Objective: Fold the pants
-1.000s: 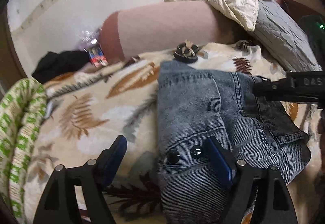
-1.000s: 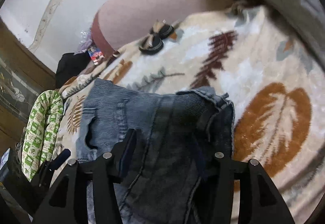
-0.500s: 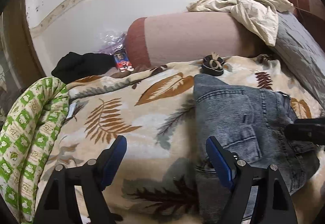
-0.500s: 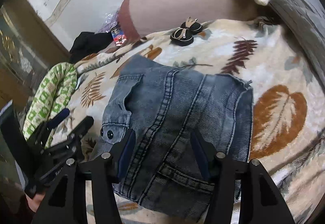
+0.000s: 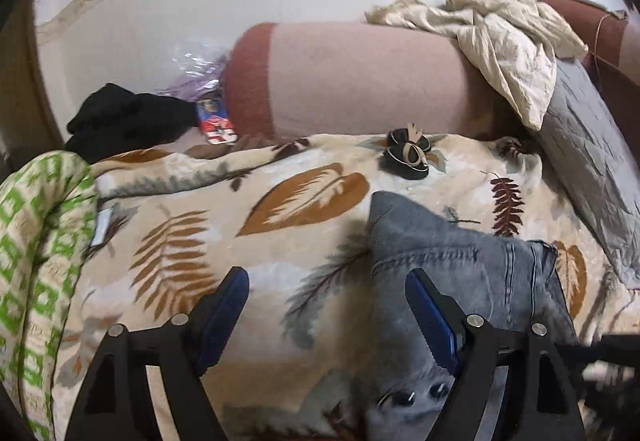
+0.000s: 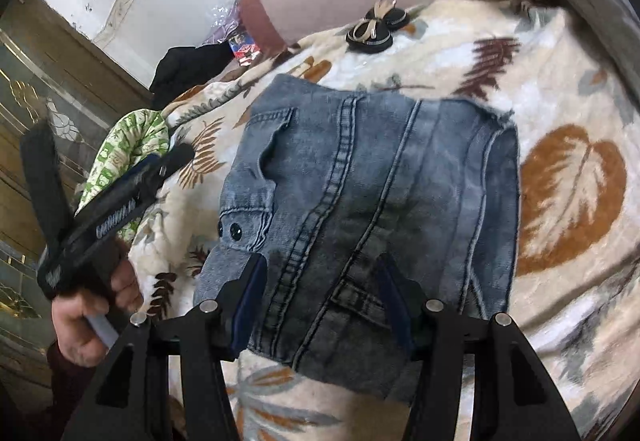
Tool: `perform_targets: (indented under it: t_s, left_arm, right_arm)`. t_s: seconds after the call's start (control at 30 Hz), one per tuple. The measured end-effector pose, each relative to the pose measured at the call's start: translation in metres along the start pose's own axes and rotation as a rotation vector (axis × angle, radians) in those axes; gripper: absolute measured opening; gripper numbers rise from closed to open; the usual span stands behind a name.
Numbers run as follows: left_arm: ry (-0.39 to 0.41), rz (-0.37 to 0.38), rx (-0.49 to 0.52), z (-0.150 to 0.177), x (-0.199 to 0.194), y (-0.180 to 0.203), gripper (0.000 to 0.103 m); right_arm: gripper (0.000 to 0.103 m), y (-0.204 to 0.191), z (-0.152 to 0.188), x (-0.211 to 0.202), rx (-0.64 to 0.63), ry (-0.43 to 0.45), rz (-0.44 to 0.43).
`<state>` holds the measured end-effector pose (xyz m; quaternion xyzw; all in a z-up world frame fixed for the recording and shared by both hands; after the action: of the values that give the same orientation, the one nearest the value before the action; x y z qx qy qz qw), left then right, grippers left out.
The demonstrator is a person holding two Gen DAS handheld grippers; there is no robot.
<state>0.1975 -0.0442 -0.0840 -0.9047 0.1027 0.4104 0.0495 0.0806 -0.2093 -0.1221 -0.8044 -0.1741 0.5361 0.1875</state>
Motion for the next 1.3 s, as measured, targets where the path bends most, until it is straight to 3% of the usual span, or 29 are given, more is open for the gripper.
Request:
perform_targets:
  t_s: [0.17,0.37,0.67,0.83,1.07,1.17,1.3]
  left_arm:
    - [-0.044,0.03,0.056,-0.023,0.019,0.032,0.083]
    - [-0.152,-0.037,0.134,-0.03,0.064,0.058,0.083]
    - [-0.242,-0.06,0.062,-0.018,0.113,0.052,0.084]
    - [-0.26,-0.078,0.08,-0.016,0.123,0.055,0.084]
    - [-0.212,-0.1,0.077,-0.018,0.116,0.052,0.086]
    - [-0.155,-0.109,0.09,-0.023,0.088,0.052,0.085]
    - [-0.075,-0.064,0.071,-0.022,0.037,0.045,0.085]
  right_arm:
    - [0.057,-0.005,0.005,-0.004,-0.038,0.009,-0.008]
    - [0.057,0.0,0.015,-0.003,-0.056,-0.006,-0.013]
    - [0.057,0.013,0.026,0.005,-0.088,-0.023,-0.02]
    - [0.058,0.018,0.029,0.01,-0.092,-0.041,-0.048]
    - [0.06,0.014,0.029,0.014,-0.129,-0.04,-0.011]
    - [0.06,0.012,0.029,0.01,-0.135,-0.04,-0.005]
    - [0.06,0.012,0.024,-0.009,-0.097,-0.026,-0.024]
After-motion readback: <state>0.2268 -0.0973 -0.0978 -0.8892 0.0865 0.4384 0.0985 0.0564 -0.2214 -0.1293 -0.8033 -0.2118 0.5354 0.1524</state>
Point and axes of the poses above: each gripper's, at about its wrist camera, not at the fingertips, and x roughly the way its jaws point, y to its right, z to its underside, the point moved 5 cm from there along x, roughly the way its jaws point, and after that the axes turned 5 degrees about -y, right-handed, at the moved point
